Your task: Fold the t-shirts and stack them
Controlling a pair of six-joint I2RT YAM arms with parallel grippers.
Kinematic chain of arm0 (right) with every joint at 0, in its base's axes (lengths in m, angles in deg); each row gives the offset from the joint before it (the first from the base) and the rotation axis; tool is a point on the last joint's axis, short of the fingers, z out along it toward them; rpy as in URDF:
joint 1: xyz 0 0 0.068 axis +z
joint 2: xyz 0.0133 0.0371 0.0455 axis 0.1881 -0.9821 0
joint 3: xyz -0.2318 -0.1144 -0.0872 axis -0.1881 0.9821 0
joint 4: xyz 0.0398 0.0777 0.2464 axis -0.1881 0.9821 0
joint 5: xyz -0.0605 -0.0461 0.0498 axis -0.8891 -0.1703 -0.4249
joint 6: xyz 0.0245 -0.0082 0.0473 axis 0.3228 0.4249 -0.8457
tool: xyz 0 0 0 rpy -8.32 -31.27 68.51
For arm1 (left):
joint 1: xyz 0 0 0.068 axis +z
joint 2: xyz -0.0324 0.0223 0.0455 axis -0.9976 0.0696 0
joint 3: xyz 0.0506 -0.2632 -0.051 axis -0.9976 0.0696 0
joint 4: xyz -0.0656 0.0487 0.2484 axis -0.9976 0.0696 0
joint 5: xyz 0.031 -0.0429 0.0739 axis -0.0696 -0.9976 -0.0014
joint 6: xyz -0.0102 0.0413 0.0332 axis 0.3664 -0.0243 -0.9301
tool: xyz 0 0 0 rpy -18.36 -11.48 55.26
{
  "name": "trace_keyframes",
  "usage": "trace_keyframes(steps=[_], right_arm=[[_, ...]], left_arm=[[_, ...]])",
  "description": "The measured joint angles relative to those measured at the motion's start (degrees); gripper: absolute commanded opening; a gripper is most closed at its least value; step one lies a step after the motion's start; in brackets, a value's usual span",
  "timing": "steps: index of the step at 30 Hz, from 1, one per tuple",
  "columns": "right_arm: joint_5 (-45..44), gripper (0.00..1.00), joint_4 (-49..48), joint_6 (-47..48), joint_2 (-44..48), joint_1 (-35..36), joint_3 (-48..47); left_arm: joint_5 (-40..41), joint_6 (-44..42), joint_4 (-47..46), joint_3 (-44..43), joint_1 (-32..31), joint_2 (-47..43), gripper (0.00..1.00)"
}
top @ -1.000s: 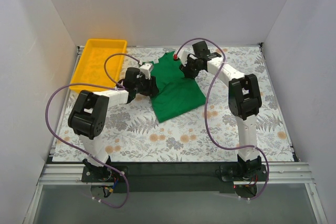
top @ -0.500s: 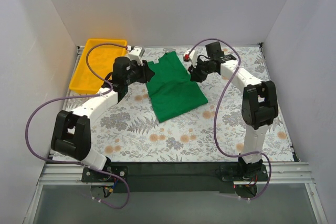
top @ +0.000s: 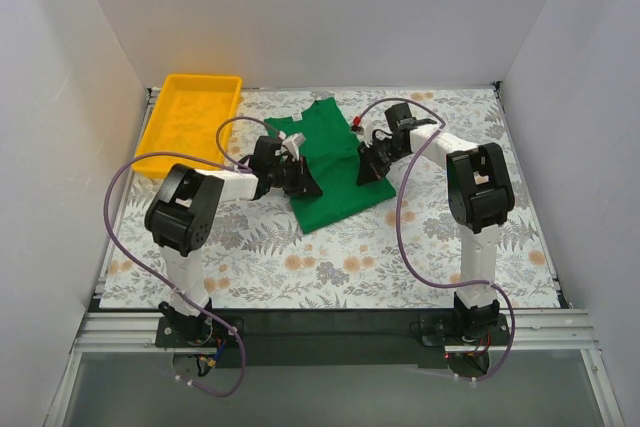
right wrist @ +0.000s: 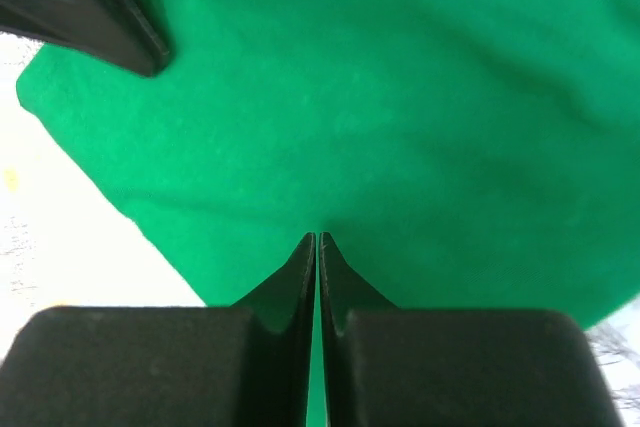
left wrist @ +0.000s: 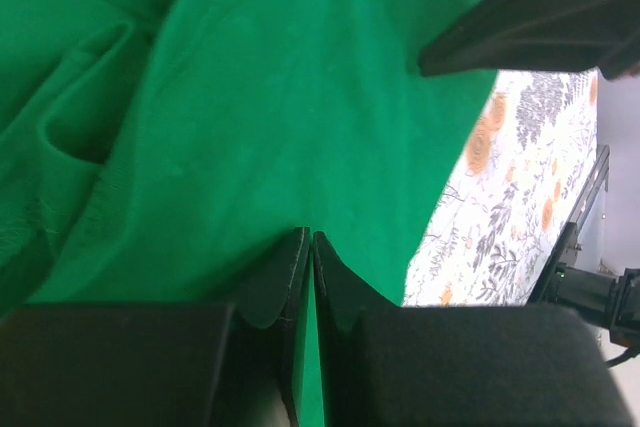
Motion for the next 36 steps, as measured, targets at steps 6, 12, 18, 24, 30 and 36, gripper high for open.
trace_keyframes(steps=[6, 12, 18, 24, 30, 36], right_arm=[[0.0, 0.06, -0.6, -2.7, 0.0, -1.6, 4.5], [3.0, 0.06, -1.6, -3.7, 0.0, -4.9, 6.7], [4.4, 0.08, -1.7, -3.7, 0.0, -6.1, 7.1], [6.7, 0.10, -1.0, -1.4, 0.2, -6.3, 7.2], [11.9, 0.11, 1.6, 0.9, 0.9, -5.9, 5.5], [16.2, 0.10, 2.9, -1.9, -1.6, -2.7, -7.0]], left_arm=[[1.7, 2.3, 0.0, -1.7, 0.3, 3.0, 0.02], [3.0, 4.3, -1.6, -1.8, 2.6, 2.9, 0.02], [4.6, 5.9, -2.0, -1.6, 5.2, 3.0, 0.02], [6.7, 6.2, -1.9, -1.2, 6.4, 3.1, 0.03], [8.8, 4.7, -2.3, 0.1, 6.4, 0.2, 0.06], [11.9, 0.3, -3.7, 5.2, 6.4, -14.6, 0.16]])
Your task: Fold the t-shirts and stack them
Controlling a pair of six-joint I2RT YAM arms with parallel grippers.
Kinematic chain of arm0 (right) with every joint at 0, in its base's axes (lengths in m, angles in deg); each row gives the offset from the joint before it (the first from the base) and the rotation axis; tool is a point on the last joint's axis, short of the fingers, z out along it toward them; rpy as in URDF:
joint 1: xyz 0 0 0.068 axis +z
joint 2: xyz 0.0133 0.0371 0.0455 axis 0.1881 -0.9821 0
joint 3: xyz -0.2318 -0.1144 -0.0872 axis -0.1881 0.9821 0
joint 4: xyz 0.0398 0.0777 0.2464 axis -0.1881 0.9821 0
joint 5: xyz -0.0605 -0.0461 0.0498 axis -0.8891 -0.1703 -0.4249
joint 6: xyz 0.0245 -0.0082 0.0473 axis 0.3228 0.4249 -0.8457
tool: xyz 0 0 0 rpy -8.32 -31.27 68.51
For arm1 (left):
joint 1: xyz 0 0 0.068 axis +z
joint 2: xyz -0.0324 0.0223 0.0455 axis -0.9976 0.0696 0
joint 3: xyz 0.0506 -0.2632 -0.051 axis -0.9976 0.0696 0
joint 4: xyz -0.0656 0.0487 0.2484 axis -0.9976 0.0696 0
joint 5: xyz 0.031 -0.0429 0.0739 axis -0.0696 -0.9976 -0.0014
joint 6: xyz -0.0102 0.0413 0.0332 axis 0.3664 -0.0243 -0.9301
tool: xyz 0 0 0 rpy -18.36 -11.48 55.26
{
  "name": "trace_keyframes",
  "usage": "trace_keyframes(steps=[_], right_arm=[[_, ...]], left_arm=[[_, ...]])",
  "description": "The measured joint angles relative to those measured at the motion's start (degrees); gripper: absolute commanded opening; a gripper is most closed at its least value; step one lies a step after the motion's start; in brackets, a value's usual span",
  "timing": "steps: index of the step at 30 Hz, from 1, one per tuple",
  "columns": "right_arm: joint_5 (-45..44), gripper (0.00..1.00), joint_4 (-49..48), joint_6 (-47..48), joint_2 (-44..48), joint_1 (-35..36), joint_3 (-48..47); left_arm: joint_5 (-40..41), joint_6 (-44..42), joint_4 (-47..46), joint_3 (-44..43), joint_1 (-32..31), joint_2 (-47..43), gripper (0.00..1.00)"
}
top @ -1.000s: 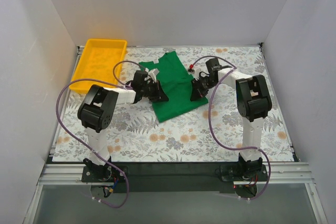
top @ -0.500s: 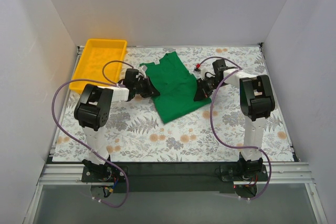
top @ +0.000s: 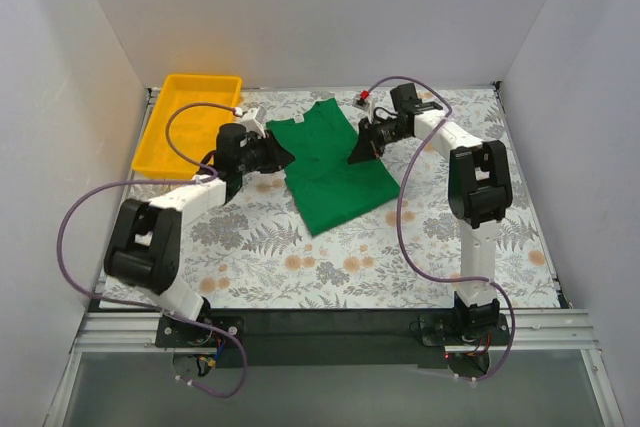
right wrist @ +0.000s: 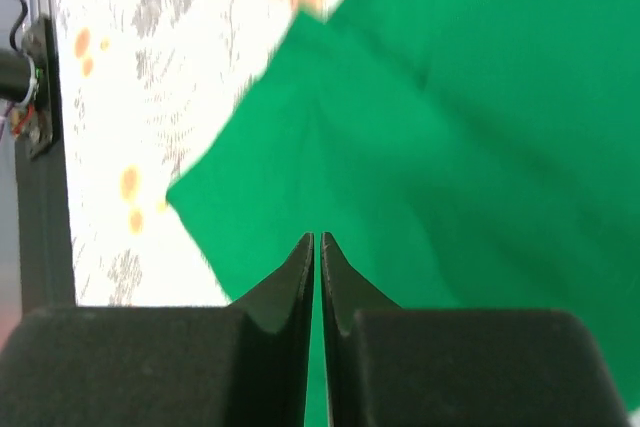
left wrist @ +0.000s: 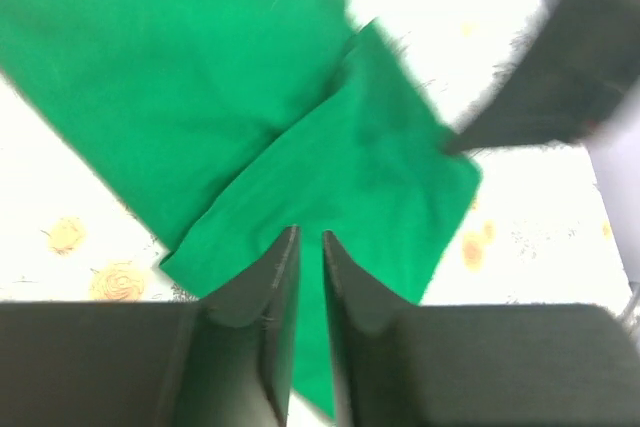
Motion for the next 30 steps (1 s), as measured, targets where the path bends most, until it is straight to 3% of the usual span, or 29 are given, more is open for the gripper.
trace_keyframes(steps=[1, 2, 4, 5, 8, 12, 22, 26, 30], right_arm=[[0.4, 0.10, -0.4, -1.0, -1.4, 0.9, -3.4], [0.2, 0.10, -0.9, -2.7, -2.9, 1.7, -6.4], [-1.0, 0.07, -1.8, -5.9, -6.0, 3.2, -11.5], [-1.9, 0.06, -2.5, -7.7, -7.5, 3.8, -13.3], [-4.9, 0.06, -4.2, -12.1, -10.5, 5.2, -14.7], [-8.4, 0.06, -4.9, -15.9, -13.0, 5.2, -14.7], [-9.6, 0.13, -7.2, -19.6, -18.3, 4.8, -21.3], [-6.5, 0.31, -6.8, -15.6, -15.5, 4.2, -19.0], [-3.9, 0.50, -2.4, -5.0, -3.1, 1.8, -10.3]], left_arm=[[0.4, -0.9, -0.2, 1.3, 0.0, -3.3, 0.20], [0.9, -1.8, -0.6, 2.6, 0.0, -6.6, 0.35], [1.6, -3.5, -1.5, 5.7, 0.0, -13.4, 0.52], [1.9, -3.9, -2.1, 7.5, 0.0, -16.4, 0.67], [3.1, -3.9, -3.7, 14.3, 0.2, -24.5, 0.87], [4.1, -2.9, -2.4, 20.6, 1.1, -30.8, 0.88], [-6.1, -2.0, 4.8, 20.7, 0.6, -33.2, 0.88], [-5.9, -4.5, 9.6, 17.9, -4.6, -31.0, 0.88], [-1.9, -11.1, 14.0, 15.0, -13.8, -29.2, 0.87]])
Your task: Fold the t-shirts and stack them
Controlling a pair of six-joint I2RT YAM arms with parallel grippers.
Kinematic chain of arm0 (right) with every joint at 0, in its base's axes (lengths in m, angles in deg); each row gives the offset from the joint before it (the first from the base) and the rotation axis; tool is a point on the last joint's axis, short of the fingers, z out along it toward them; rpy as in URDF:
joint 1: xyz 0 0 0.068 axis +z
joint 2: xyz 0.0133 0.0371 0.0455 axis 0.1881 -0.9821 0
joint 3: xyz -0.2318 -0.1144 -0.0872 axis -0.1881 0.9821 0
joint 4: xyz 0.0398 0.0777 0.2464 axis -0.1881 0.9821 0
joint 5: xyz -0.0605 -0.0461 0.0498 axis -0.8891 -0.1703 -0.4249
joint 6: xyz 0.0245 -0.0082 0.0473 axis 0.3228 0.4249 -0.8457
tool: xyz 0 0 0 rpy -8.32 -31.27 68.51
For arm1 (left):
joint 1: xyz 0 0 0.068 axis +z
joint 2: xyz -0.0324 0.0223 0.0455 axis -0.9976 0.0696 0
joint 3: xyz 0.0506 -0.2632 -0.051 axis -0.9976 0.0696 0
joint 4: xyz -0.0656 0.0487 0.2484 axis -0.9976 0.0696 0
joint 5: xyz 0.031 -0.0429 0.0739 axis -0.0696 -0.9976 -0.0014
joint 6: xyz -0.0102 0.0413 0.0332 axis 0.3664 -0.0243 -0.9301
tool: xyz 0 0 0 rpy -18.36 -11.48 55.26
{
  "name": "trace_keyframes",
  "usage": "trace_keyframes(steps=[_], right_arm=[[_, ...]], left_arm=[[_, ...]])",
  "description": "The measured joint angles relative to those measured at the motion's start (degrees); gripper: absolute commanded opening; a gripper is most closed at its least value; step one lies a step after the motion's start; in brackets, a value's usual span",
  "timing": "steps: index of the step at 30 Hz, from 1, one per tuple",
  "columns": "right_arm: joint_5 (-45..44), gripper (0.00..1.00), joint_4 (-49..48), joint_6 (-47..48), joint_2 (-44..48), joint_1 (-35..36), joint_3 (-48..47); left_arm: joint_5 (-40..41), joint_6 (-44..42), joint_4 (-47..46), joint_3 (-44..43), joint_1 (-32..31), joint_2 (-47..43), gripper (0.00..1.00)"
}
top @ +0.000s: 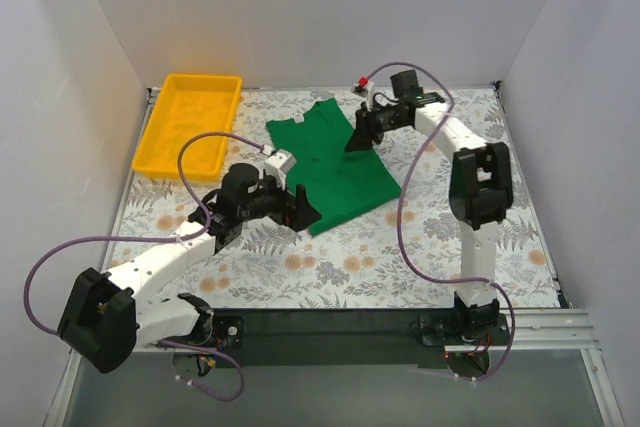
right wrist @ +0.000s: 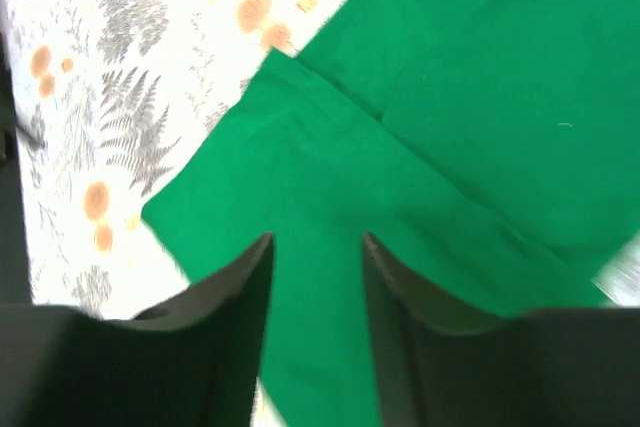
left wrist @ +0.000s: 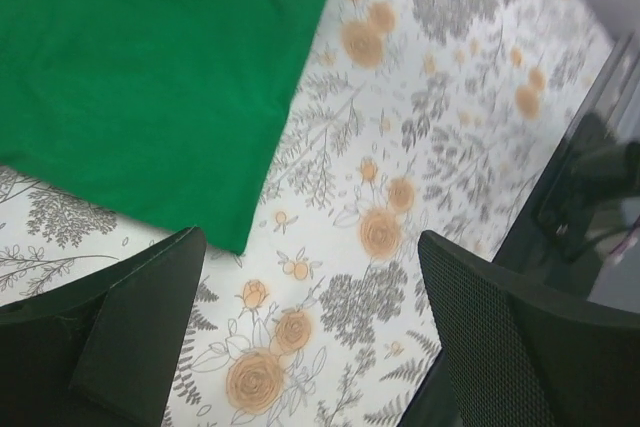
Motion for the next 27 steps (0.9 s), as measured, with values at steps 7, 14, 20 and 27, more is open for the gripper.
trace_keyframes(steps=[7, 14, 20, 27], right_arm=[[-3.4, 0.65, 3.3, 30.8, 32.0, -6.6, 23.1], [-9.8, 0.72, 8.3, 61.0, 41.4, -5.0, 46.9], [-13.1, 0.77, 8.9, 72.2, 40.7, -5.5, 48.9], [-14.1, 0.76, 6.2, 73.5, 36.2, -5.8, 48.7]], left_arm=[[7.2, -15.0, 3.1, 1.3, -8.4, -0.1, 0.87], [11.1, -25.5, 2.7, 6.0, -12.2, 0.0, 0.88], [16.9, -28.8, 0.9, 6.2, -16.7, 4.7, 0.88], [19.5, -30.2, -2.8, 6.5, -18.0, 8.8, 0.85]])
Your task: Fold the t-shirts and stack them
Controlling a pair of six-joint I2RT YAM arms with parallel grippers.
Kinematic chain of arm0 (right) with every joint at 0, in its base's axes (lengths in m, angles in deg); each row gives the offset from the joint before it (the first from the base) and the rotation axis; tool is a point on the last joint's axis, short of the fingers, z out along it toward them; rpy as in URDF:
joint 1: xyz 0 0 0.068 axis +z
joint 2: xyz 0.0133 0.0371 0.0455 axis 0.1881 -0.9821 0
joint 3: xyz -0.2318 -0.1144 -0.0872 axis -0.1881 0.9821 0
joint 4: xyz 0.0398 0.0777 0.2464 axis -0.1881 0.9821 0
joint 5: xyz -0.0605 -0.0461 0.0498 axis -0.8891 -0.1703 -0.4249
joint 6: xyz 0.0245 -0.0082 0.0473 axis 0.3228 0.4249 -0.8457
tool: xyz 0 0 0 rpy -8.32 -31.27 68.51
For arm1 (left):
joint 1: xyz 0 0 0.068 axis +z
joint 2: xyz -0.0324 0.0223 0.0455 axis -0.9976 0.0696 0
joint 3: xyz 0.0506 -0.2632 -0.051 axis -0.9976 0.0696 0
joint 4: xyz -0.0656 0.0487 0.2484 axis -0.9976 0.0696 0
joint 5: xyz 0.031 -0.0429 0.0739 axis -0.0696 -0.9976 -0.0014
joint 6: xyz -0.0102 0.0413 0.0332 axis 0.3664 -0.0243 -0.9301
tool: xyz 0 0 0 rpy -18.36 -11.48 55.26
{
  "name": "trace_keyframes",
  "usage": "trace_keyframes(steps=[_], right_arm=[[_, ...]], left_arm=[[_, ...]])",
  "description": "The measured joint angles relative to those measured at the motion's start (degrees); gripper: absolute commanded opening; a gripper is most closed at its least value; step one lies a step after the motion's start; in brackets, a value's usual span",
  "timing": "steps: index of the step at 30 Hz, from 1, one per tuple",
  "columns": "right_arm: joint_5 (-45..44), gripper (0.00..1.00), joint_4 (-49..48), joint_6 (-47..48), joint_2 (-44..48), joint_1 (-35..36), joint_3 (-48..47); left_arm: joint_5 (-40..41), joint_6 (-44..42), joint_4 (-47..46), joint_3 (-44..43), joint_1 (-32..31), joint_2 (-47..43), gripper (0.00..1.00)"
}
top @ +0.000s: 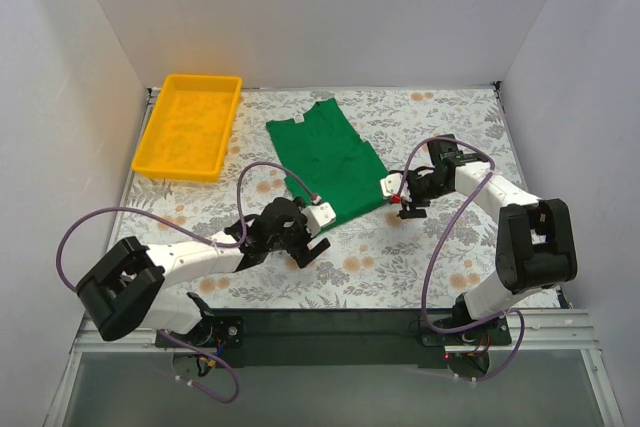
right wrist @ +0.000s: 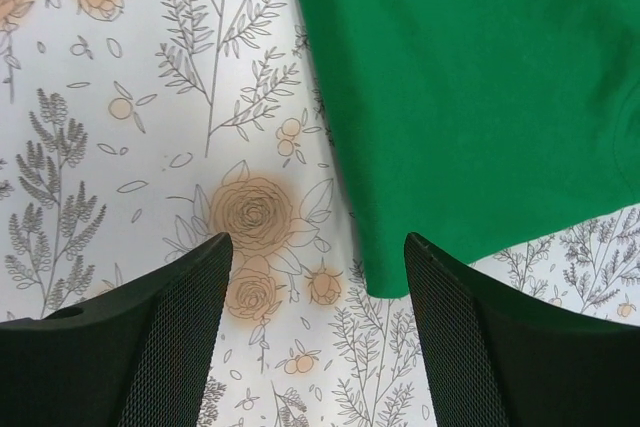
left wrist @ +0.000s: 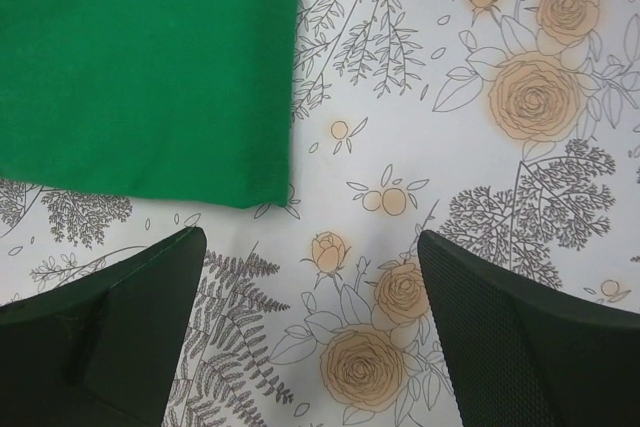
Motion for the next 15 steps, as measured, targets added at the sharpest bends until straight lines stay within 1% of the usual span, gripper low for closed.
trace_keyframes(steps=[2, 5, 8, 12, 15], right_arm=[[-0.2, 0.75, -1.5, -0.7, -0.5, -0.1, 0.0], [-0.2, 0.74, -3.7, -2.0, -0.5, -0.2, -0.1], [0.0, 0.74, -5.4, -2.8, -0.5, -0.2, -0.3], [0.4, 0.74, -6.3, -2.7, -0.5, -0.2, -0.3], [0.7, 0.74, -6.5, -2.5, -1.0, -0.1, -0.3]], left_arm=[[0.3, -0.2, -1.2, 0.0, 0.0, 1.8, 0.81], [1.2, -0.2, -2.1, -0.9, -0.1, 6.3, 0.79], [3.9, 0.0, -3.8, -2.7, -0.2, 10.1, 0.79], [8.1, -0.3, -6.6, -3.7, -0.2, 12.1, 0.79], [9.9, -0.8, -7.5, -4.0, -0.2, 12.9, 0.74]])
